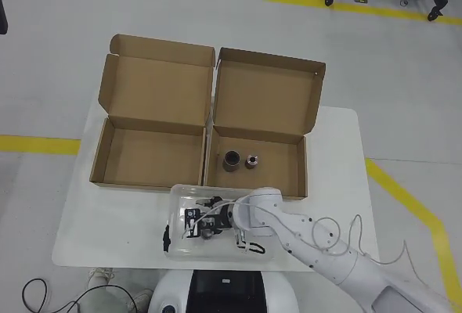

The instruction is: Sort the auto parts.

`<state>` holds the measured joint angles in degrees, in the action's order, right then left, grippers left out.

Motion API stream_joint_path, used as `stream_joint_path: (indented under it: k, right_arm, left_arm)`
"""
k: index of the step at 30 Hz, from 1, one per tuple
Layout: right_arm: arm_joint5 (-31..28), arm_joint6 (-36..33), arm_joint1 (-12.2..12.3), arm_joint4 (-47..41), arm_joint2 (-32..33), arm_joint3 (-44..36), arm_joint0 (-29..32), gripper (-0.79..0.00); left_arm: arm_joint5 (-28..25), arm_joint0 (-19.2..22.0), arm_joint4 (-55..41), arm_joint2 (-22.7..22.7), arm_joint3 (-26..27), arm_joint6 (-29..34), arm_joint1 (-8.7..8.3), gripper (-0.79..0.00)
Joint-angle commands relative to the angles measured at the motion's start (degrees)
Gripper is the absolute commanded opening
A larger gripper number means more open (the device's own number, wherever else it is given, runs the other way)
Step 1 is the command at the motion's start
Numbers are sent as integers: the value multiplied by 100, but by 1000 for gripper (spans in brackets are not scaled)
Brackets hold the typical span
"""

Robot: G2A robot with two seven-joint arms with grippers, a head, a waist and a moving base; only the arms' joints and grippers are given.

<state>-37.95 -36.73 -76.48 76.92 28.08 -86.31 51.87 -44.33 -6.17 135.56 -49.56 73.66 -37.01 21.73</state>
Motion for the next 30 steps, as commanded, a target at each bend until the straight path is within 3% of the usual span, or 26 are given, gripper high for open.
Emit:
stream_joint_path:
  k: [1, 11, 20, 30]
  right_arm:
    - [75, -34, -44, -14, -44, 36, -16, -317]
    - [165, -144, -198, -3, -161, 301, -110, -416]
    - [136, -294, -261, 66, -195, 399, -102, -425]
    - [108, -400, -320, 134, -209, 496, -79, -493]
  left_arm:
    - [0, 0, 0, 0, 0, 0, 0, 0]
    - [0, 0, 0, 0, 0, 0, 0, 0]
    - [0, 0, 0, 0, 0, 0, 0, 0]
    - [0, 0, 0, 0, 0, 0, 0, 0]
